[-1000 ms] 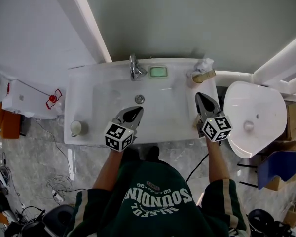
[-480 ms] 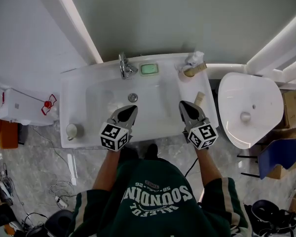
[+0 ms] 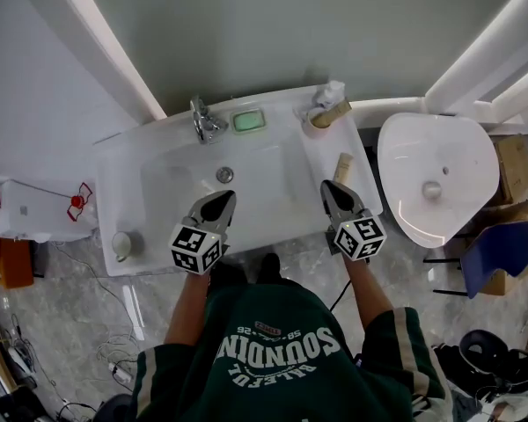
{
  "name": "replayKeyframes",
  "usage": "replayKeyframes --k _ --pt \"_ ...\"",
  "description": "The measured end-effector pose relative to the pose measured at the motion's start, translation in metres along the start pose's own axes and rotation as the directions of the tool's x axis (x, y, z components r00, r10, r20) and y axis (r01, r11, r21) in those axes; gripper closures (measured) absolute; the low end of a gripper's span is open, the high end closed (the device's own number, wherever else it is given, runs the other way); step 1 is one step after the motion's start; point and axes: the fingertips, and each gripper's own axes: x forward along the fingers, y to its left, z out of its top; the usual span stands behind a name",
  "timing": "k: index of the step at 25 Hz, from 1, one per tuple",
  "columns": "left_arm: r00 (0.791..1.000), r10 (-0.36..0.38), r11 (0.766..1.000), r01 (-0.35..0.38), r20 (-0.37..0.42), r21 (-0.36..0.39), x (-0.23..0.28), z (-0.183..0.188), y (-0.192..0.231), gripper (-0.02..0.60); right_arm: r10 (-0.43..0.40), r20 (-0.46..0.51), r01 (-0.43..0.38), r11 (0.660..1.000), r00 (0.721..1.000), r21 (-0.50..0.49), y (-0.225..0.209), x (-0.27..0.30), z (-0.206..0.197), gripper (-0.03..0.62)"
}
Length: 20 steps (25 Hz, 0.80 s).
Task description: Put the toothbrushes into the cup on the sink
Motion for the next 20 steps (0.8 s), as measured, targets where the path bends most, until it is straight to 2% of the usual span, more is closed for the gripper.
replayKeyframes --k 3,6,7,8,12,15,20 --pt "1.000 -0.004 1.000 0.004 -0.004 -0.002 0.001 -0.002 -0.001 0.531 -0.079 -0.028 0.079 0.997 0.996 0.012 -0.029 -0.009 -0.009 0.592" --pt "1.000 0.000 1.000 0.000 -0.010 -0.006 0.000 -0.005 0.000 0.531 -0.152 -0.104 0.157 0.987 0.983 0.043 -0.063 -0.011 -0.026 0.591" --pt "1.000 0.003 1.000 -0.003 -0.012 -0.008 -0.001 -0.006 0.001 0.531 -0.171 -0.140 0.181 0.982 0.975 0.060 -0.075 -0.010 -0.034 0.582" --pt "1.000 0.007 1.000 -0.008 -0.014 -0.011 -0.002 -0.006 0.002 0.531 -0.188 -0.175 0.204 0.976 0.966 0.076 -0.088 -0.008 -0.043 0.540" --pt "0.999 0.032 0.999 -0.032 -0.016 -0.030 -0.011 -0.009 0.008 0.531 -0.243 -0.307 0.287 0.952 0.920 0.107 -0.134 0.003 -0.075 0.453" --pt "0.998 0.059 0.998 -0.060 -0.024 -0.033 -0.020 -0.013 0.015 0.531 -0.251 -0.396 0.326 0.936 0.883 0.134 -0.162 0.017 -0.097 0.404" --pt "0.993 0.116 0.990 -0.118 -0.037 -0.073 -0.039 -0.021 0.028 0.531 -0.250 -0.526 0.386 0.908 0.813 0.165 -0.196 0.043 -0.129 0.395"
